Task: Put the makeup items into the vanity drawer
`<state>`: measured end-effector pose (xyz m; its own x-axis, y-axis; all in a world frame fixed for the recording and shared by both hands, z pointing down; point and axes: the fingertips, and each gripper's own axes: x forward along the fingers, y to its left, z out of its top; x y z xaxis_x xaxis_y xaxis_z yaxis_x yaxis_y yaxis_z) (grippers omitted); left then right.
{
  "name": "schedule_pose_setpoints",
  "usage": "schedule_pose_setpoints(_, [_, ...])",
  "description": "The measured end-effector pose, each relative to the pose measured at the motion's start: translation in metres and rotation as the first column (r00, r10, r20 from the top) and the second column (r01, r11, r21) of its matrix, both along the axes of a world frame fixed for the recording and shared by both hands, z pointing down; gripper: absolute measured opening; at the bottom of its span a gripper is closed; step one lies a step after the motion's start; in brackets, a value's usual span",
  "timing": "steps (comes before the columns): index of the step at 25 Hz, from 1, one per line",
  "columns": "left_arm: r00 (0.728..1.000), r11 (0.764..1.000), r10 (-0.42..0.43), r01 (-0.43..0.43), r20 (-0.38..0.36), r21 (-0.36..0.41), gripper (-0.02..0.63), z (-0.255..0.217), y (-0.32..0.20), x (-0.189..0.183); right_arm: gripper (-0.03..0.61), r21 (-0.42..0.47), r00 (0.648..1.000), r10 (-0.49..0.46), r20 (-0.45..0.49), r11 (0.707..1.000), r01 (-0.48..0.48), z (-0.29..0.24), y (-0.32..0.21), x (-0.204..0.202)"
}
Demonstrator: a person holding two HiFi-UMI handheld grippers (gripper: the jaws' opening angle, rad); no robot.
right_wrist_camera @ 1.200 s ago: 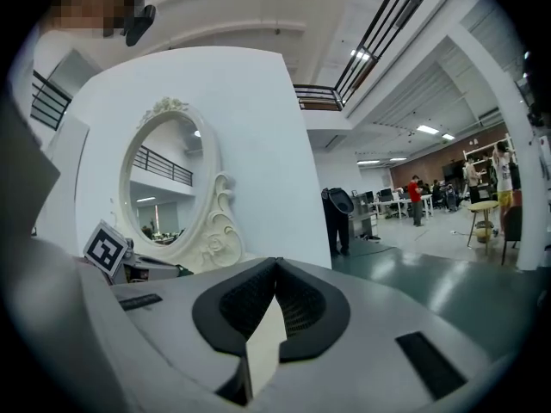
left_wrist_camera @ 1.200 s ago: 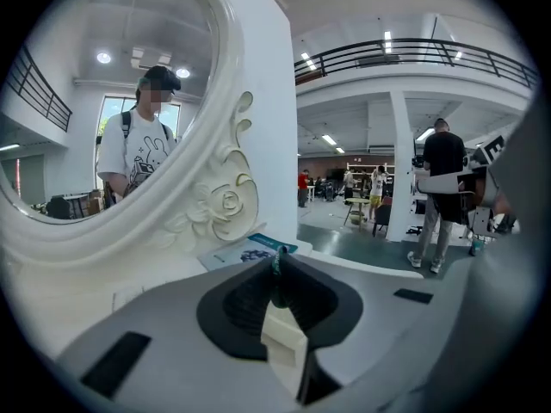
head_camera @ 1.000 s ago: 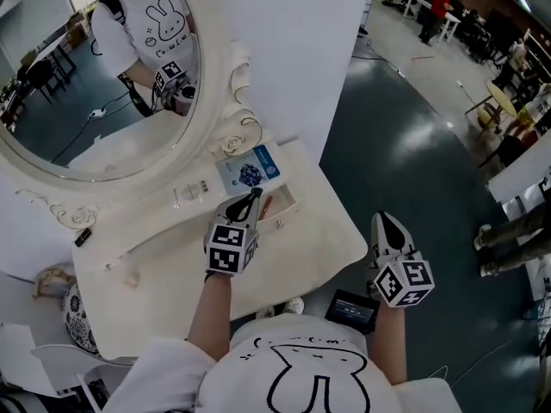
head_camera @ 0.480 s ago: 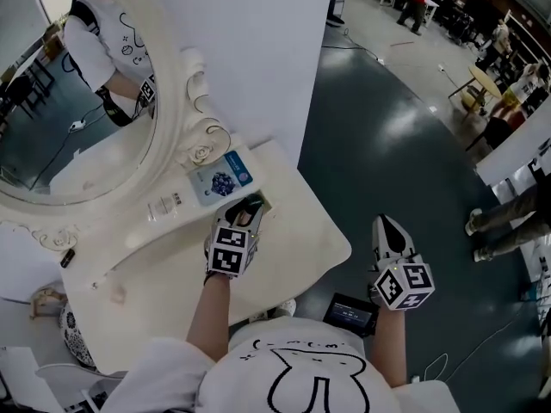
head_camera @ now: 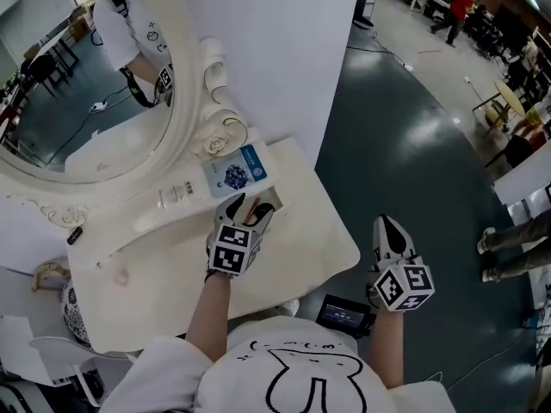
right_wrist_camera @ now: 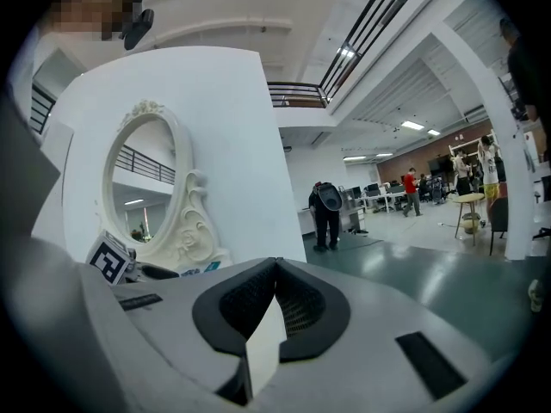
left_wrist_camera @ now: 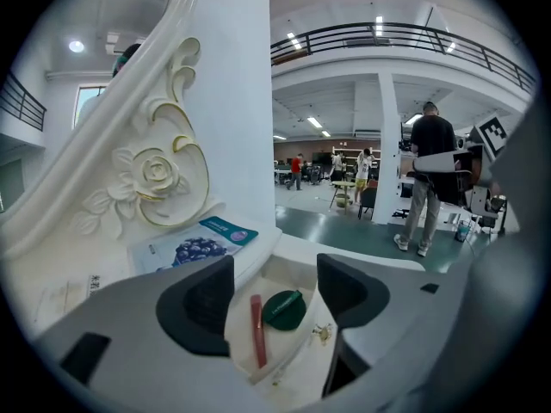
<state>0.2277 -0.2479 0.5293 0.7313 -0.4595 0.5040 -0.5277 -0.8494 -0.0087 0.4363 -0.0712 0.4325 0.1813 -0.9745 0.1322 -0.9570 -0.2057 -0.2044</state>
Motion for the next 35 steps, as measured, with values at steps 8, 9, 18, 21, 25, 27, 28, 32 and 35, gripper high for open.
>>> schedule_pose_setpoints(8, [0.993, 0.992, -0.117, 0.118, -0.014, 0.044, 0.322, -0.013, -0.011, -0.057, 0.008, 0.035, 0.993, -0.12, 0.011, 0.992, 0.119, -0.003, -0.04, -0.036])
schedule_pose_setpoints(9, [0.991, 0.99, -0.134, 0.135, -0.018, 0.048, 0.322, -0.015, -0.013, -0.067, 0.008, 0.038, 0.99, -0.138, 0.009, 0.99, 0.137, -0.004, -0.045, -0.044])
schedule_pose_setpoints(18, [0.965, 0.963, -0.259, 0.261, -0.04, 0.062, 0.325, -0.026, -0.018, -0.163, 0.008, 0.057, 0.968, -0.25, 0.007, 0.967, 0.249, -0.013, -0.078, -0.124])
schedule_pose_setpoints(21, [0.956, 0.954, -0.29, 0.292, -0.037, 0.074, 0.331, -0.031, -0.018, -0.197, 0.008, 0.054, 0.958, -0.287, 0.014, 0.957, 0.285, -0.011, -0.086, -0.157])
schedule_pose_setpoints(25, [0.94, 0.936, -0.341, 0.342, -0.036, 0.076, 0.332, -0.035, -0.016, -0.247, 0.008, 0.052, 0.944, -0.33, 0.021, 0.943, 0.329, -0.012, -0.094, -0.201])
schedule_pose_setpoints(27, [0.93, 0.927, -0.366, 0.368, -0.038, 0.078, 0.333, -0.038, -0.014, -0.272, 0.008, 0.051, 0.936, -0.35, 0.023, 0.936, 0.349, -0.013, -0.097, -0.222])
schedule_pose_setpoints(28, [0.925, 0.921, -0.379, 0.381, -0.037, 0.079, 0.331, -0.039, -0.014, -0.284, 0.008, 0.05, 0.933, -0.36, 0.025, 0.932, 0.358, -0.013, -0.099, -0.232])
schedule_pose_setpoints(32, [0.904, 0.899, -0.427, 0.428, -0.038, 0.086, 0.331, -0.043, -0.011, -0.332, 0.008, 0.047, 0.918, -0.396, 0.029, 0.918, 0.394, -0.013, -0.107, -0.271])
schedule_pose_setpoints(35, [0.881, 0.877, -0.471, 0.474, -0.048, 0.083, 0.332, -0.045, -0.012, -0.369, 0.008, 0.041, 0.904, -0.427, 0.024, 0.904, 0.426, -0.014, -0.115, -0.302])
